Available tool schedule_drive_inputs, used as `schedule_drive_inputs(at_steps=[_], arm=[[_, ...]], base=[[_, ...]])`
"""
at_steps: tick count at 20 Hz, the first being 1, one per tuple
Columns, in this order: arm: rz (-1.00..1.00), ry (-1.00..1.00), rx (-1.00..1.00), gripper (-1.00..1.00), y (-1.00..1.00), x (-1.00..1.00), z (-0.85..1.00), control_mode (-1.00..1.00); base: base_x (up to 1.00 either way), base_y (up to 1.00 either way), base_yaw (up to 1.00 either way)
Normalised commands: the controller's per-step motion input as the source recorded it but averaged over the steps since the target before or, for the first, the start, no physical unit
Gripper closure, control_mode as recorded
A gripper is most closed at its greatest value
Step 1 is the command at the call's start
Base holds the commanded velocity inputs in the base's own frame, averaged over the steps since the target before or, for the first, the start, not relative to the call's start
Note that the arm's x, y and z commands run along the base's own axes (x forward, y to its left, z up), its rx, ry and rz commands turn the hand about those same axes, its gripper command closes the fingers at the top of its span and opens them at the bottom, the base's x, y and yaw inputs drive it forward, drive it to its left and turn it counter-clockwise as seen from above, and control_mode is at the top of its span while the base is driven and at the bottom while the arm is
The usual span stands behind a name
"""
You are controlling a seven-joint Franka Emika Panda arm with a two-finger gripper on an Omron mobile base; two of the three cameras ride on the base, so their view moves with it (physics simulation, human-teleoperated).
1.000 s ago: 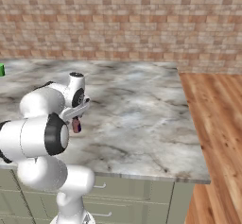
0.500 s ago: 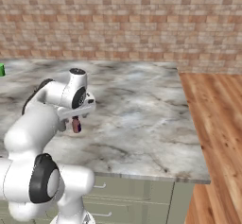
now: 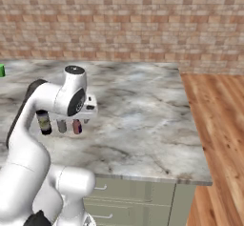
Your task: Place the drinks on the dining counter in a tight cluster.
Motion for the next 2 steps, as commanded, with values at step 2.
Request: schedule_drive_inputs(at_steps=[2], arm=[[-0.30,-0.02,0.02,-1.00,-0.25,-1.00,0.55,-1.00]], base=[[0.00,0.00,0.00]])
